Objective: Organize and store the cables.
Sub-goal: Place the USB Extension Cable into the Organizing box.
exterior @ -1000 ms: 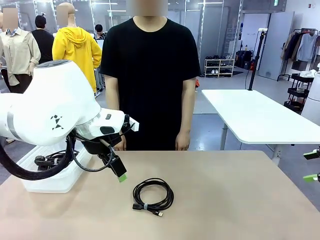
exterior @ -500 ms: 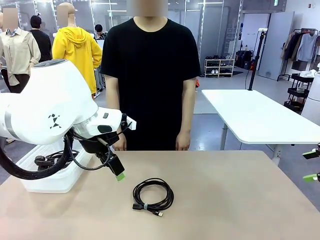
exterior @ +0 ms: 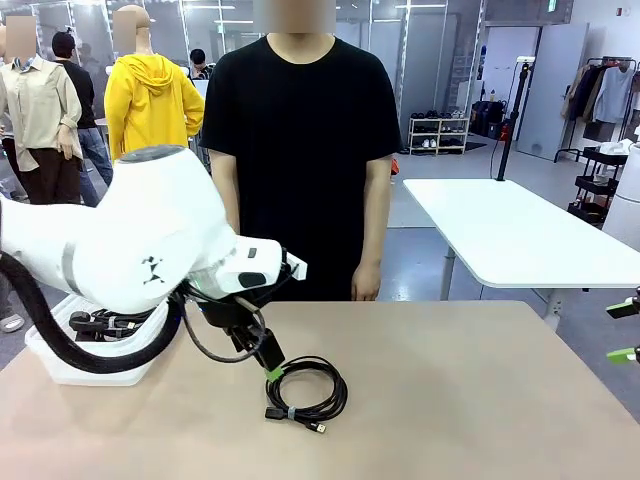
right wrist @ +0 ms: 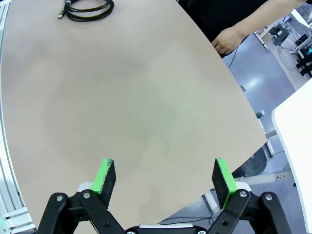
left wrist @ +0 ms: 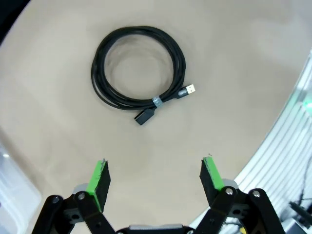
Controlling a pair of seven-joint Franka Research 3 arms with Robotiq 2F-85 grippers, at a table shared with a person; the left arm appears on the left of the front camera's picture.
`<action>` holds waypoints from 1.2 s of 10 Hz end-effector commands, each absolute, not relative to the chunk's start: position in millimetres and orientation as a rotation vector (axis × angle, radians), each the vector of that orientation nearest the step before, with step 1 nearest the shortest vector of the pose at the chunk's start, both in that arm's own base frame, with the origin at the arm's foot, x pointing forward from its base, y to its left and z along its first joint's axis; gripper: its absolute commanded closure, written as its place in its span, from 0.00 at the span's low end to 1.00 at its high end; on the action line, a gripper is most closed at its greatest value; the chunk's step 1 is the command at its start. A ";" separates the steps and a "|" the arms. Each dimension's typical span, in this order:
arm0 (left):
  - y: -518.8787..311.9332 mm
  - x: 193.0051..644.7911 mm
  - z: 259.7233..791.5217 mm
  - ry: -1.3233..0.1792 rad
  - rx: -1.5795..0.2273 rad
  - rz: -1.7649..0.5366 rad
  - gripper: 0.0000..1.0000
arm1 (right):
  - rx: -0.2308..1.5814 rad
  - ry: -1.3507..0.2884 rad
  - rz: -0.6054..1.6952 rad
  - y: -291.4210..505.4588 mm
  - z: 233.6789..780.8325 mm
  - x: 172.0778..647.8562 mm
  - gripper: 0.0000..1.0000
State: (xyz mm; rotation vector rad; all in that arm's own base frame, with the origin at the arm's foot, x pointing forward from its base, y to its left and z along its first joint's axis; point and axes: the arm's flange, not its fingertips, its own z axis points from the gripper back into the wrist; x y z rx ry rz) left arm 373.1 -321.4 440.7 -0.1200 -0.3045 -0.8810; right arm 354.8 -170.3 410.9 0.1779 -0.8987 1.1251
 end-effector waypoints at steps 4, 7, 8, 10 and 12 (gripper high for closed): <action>-343.8 391.9 429.0 -0.276 -0.062 -0.943 0.07 | 0.179 -0.917 1.131 -171.3 409.1 357.4 0.00; -366.0 413.1 418.2 -0.208 0.107 -1.471 0.07 | 0.179 -0.917 1.131 -171.3 409.1 357.4 0.00; -378.2 422.5 413.4 -0.179 0.109 -1.660 0.07 | 0.179 -0.917 1.131 -171.3 409.1 357.4 0.00; -391.9 430.3 405.2 -0.051 0.167 -1.885 0.07 | 0.179 -0.917 1.131 -171.3 409.1 357.4 0.00; -397.6 441.6 393.0 -0.036 0.111 -1.900 0.07 | 0.179 -0.917 1.131 -171.3 409.1 357.4 0.00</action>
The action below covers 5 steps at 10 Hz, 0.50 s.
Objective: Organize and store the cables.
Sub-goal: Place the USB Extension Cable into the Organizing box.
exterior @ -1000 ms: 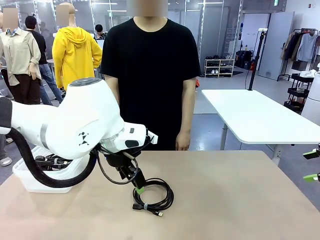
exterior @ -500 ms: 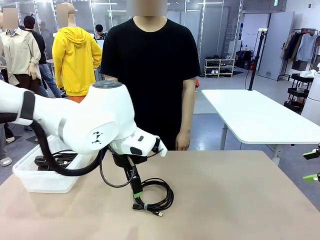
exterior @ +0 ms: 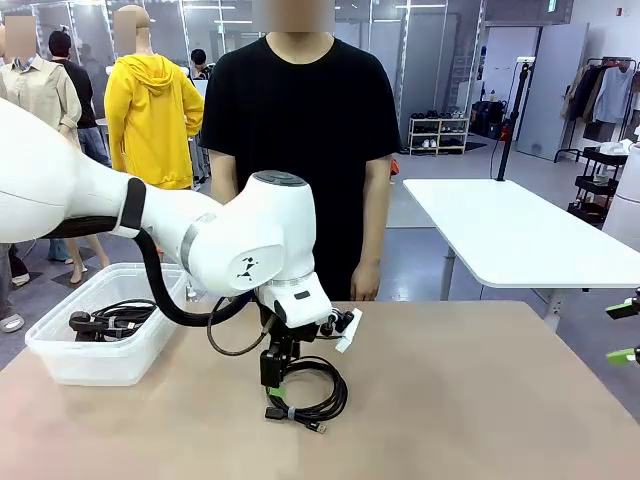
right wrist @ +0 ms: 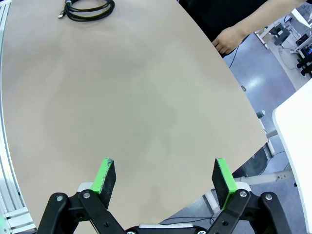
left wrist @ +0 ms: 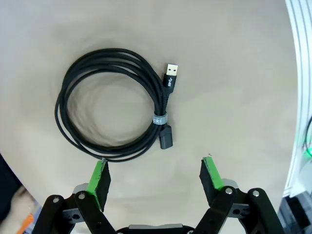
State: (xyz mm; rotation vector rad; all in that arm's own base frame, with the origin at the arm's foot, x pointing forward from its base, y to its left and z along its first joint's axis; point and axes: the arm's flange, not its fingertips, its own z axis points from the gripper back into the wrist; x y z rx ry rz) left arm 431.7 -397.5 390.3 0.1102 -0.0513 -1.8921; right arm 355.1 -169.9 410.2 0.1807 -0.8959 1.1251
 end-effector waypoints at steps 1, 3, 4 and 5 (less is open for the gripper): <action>-399.4 443.4 383.6 0.000 0.099 -1.902 0.07 | 0.179 -0.917 1.131 -171.3 409.1 357.4 0.00; -403.1 451.0 362.0 0.034 0.128 -1.865 0.07 | 0.179 -0.917 1.131 -171.3 409.1 357.4 0.00; -405.8 454.2 353.7 0.022 0.104 -1.861 0.07 | 0.179 -0.917 1.131 -171.3 409.1 357.4 0.00; -408.5 457.5 345.3 0.012 0.089 -1.821 0.07 | 0.179 -0.917 1.131 -171.3 409.1 357.4 0.00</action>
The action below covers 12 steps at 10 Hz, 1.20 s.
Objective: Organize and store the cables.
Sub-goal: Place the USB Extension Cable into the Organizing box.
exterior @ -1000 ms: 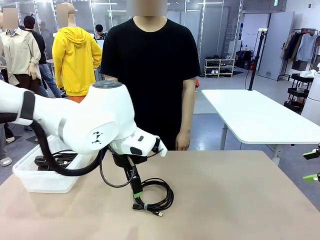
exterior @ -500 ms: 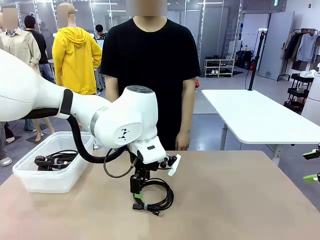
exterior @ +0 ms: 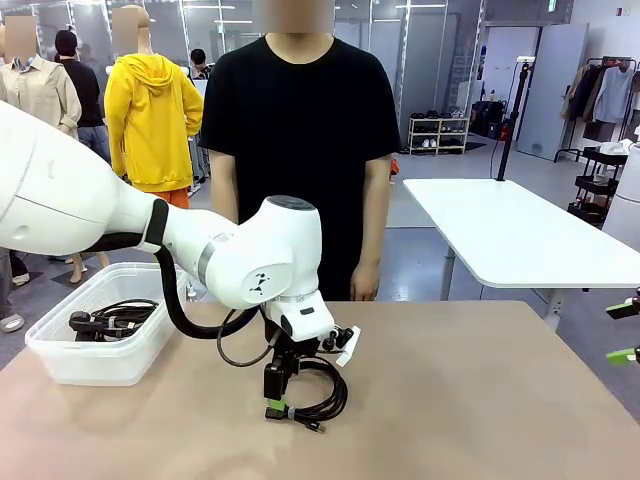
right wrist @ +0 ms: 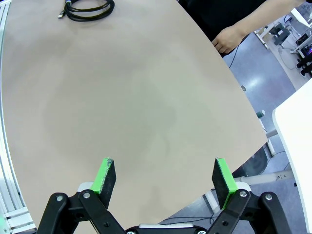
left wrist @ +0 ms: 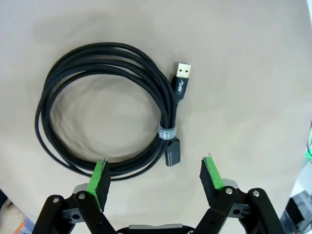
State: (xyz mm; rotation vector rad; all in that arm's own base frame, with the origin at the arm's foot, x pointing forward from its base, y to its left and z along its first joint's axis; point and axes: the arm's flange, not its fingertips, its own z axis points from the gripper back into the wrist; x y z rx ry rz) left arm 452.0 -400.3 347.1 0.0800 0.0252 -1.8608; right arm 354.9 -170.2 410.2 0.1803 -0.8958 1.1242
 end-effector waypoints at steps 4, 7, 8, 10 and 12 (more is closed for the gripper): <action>-412.9 463.9 323.6 -0.019 0.064 -1.731 0.07 | 0.179 -0.917 1.131 -171.3 409.1 357.4 0.00; -416.9 462.1 312.2 0.003 0.058 -1.730 0.07 | 0.179 -0.917 1.131 -171.3 409.1 357.4 0.00; -418.1 460.4 308.8 0.004 0.050 -1.730 0.07 | 0.179 -0.917 1.131 -171.3 409.1 357.4 0.00; -417.1 457.4 310.3 -0.002 0.062 -1.730 0.66 | 0.179 -0.917 1.131 -171.3 409.1 357.4 0.00; -416.9 453.0 314.3 0.012 0.079 -1.739 1.00 | 0.179 -0.917 1.131 -171.3 409.1 357.4 0.00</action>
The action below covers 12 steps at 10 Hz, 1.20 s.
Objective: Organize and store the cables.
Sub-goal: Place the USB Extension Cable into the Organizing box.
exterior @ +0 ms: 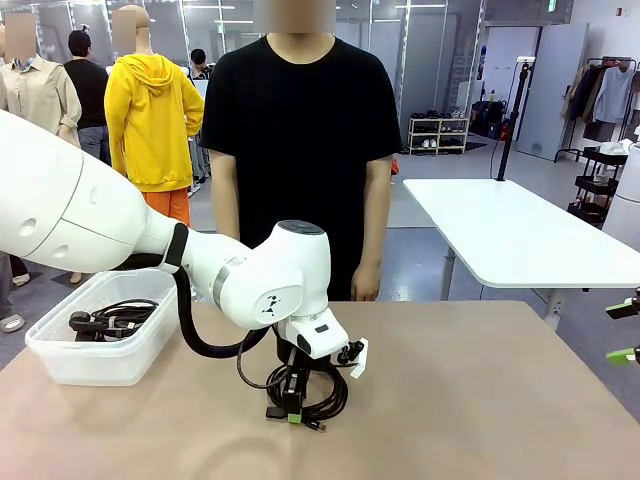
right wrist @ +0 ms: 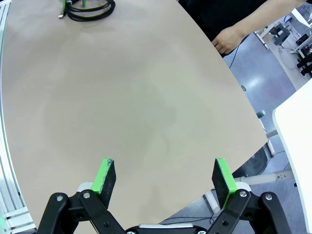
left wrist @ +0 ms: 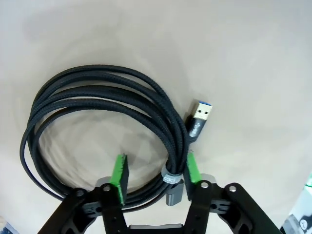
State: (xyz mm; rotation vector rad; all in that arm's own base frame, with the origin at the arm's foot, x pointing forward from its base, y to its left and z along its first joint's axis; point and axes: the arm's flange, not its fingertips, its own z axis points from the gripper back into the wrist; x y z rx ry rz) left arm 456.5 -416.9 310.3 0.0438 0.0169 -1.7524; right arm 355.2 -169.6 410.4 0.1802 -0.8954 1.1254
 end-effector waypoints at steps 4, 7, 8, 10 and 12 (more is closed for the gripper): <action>-413.7 446.2 322.4 0.018 0.105 -1.741 1.00 | 0.179 -0.917 1.131 -171.3 409.1 357.4 0.00; -406.1 435.8 380.3 -0.070 0.121 -1.749 1.00 | 0.179 -0.917 1.131 -171.3 409.1 357.4 0.00; -404.3 432.9 401.2 -0.087 0.128 -1.756 1.00 | 0.179 -0.917 1.131 -171.3 409.1 357.4 0.00; -404.3 427.0 436.1 -0.100 0.172 -1.744 1.00 | 0.179 -0.917 1.131 -171.3 409.1 357.4 0.00; -412.9 423.8 451.9 -0.135 0.194 -1.734 1.00 | 0.179 -0.917 1.131 -171.3 409.1 357.4 0.00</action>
